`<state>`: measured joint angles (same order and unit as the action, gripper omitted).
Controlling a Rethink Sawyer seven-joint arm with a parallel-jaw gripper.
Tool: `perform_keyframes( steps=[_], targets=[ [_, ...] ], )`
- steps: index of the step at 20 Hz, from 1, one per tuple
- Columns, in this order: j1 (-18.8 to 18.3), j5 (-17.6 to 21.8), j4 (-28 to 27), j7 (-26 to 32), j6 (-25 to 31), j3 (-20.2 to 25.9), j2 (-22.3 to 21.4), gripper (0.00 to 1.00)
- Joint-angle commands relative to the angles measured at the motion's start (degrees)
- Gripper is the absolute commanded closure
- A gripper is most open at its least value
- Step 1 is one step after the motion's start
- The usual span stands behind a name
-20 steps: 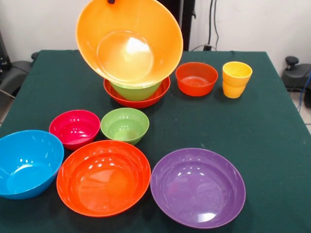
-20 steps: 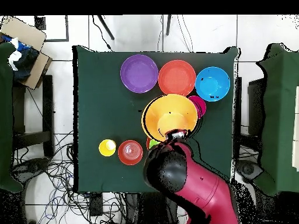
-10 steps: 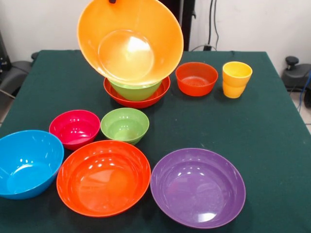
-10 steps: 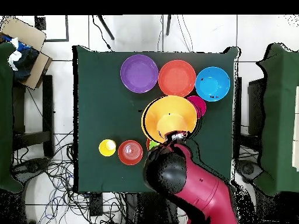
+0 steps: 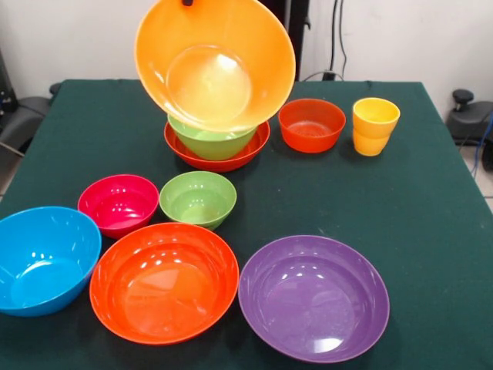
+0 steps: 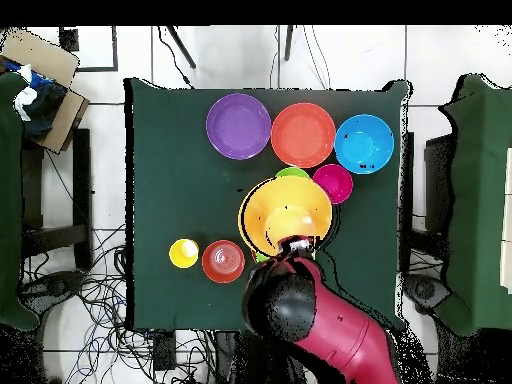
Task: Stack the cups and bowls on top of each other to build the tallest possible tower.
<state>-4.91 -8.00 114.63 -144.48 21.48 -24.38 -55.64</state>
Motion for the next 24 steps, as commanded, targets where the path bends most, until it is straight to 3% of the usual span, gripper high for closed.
perform_keyframes(
  steps=[1, 14, 24],
  targets=[
    [-1.2, 1.12, 5.48, -3.63, -4.53, 5.58, -0.2, 1.0],
    [-2.68, 1.56, 8.64, -4.06, -10.4, 7.73, 0.56, 1.0],
    [-4.43, 2.49, 15.77, -0.11, -5.41, 7.76, -7.85, 1.0]
  ],
)
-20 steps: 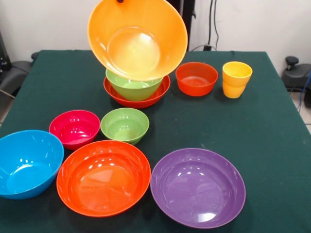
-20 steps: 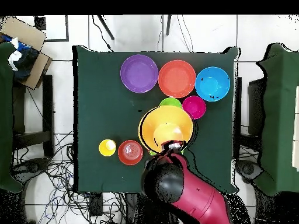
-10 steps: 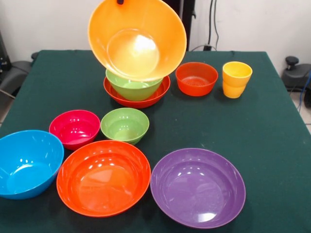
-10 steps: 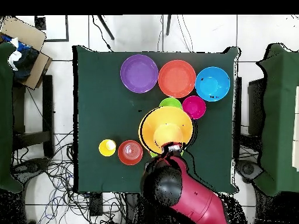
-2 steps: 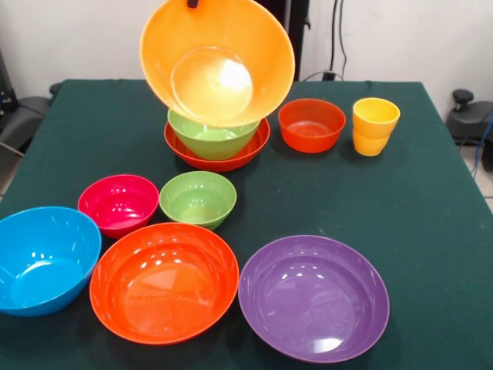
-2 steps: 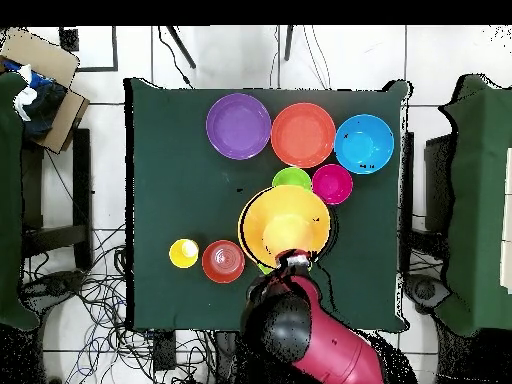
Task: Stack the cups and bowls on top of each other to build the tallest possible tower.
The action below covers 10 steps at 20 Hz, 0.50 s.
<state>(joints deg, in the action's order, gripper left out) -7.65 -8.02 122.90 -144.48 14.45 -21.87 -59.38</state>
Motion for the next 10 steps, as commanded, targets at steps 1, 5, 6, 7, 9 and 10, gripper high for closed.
perform_keyframes(
  steps=[1, 5, 6, 7, 9, 10],
  targets=[
    [-2.01, 2.63, 7.82, 0.24, 1.74, 5.4, -4.51, 1.0],
    [-2.72, 2.84, 8.65, 0.52, 1.65, 6.1, -5.29, 1.0],
    [-2.71, 2.93, 8.76, 0.57, 1.86, 6.06, -5.53, 1.0],
    [-2.9, 3.04, 8.89, 0.75, 1.95, 6.15, -5.73, 1.0],
    [-3.22, 3.27, 9.17, 0.81, 1.53, 6.47, -5.75, 1.0],
    [-3.53, 3.36, 9.41, 0.93, 1.24, 6.73, -5.79, 1.0]
  ],
)
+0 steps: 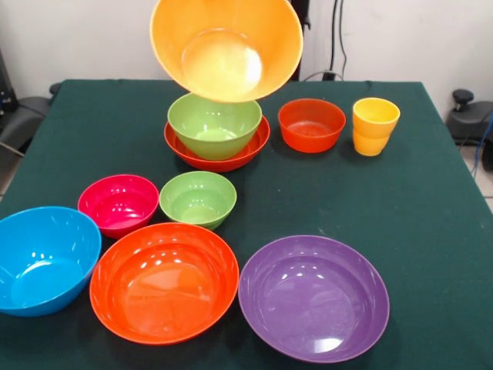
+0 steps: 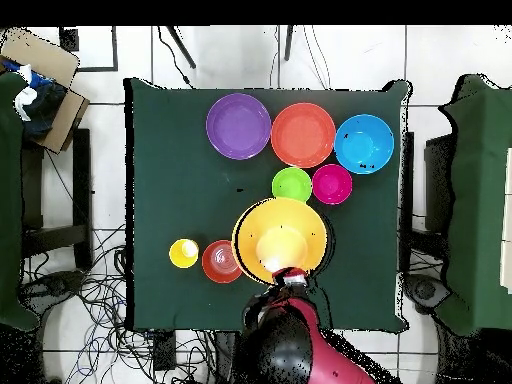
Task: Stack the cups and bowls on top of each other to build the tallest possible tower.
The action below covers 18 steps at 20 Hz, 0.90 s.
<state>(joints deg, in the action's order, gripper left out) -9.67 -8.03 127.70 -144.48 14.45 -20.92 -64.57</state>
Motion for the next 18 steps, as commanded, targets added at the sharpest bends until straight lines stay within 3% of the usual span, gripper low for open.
perform_keyframes(
  steps=[1, 8, 18],
  targets=[
    [-1.74, 3.52, 4.9, 1.02, 1.01, 5.91, -0.69, 1.0],
    [-4.11, 5.14, 7.41, -0.19, -5.59, 8.12, 1.98, 1.0],
    [-2.48, 7.28, 4.8, -4.32, -13.53, 6.11, 10.28, 1.0]
  ],
)
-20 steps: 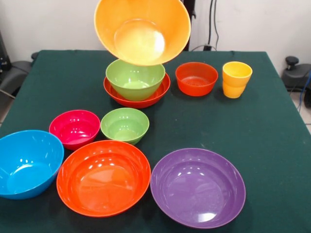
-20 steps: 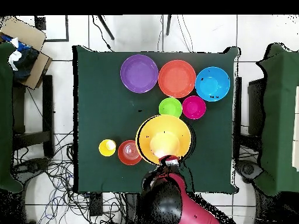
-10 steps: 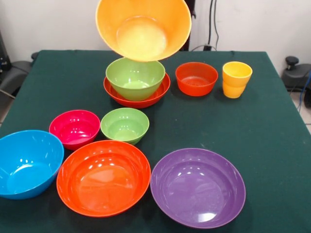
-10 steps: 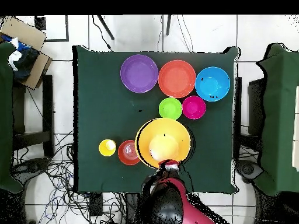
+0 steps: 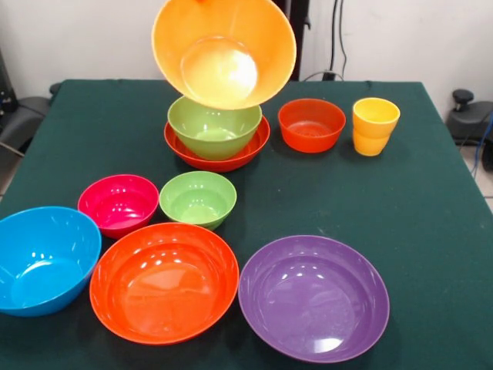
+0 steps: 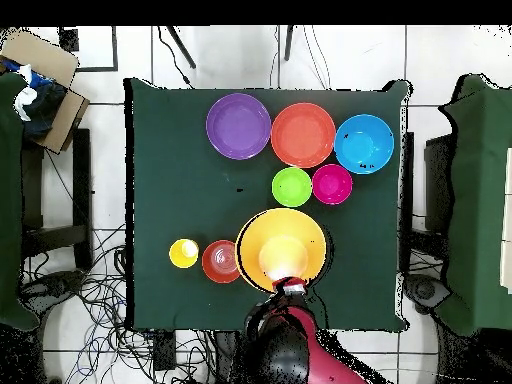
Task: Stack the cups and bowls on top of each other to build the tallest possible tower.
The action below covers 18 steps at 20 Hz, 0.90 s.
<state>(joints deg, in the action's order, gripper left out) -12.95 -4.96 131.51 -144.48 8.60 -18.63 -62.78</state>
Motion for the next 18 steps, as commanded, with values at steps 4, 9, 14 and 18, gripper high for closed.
perform_keyframes(
  steps=[4, 9, 14, 18],
  targets=[
    [1.84, 3.78, 0.18, -4.65, -9.11, 3.02, 10.38, 1.0],
    [2.82, 2.9, -0.26, -4.81, -9.81, 2.63, 11.5, 1.0],
    [2.82, 2.54, -0.78, -4.85, -9.97, 2.73, 12.18, 1.0],
    [3.19, 2.18, -0.9, -4.85, -9.05, 2.69, 11.7, 1.0]
  ],
)
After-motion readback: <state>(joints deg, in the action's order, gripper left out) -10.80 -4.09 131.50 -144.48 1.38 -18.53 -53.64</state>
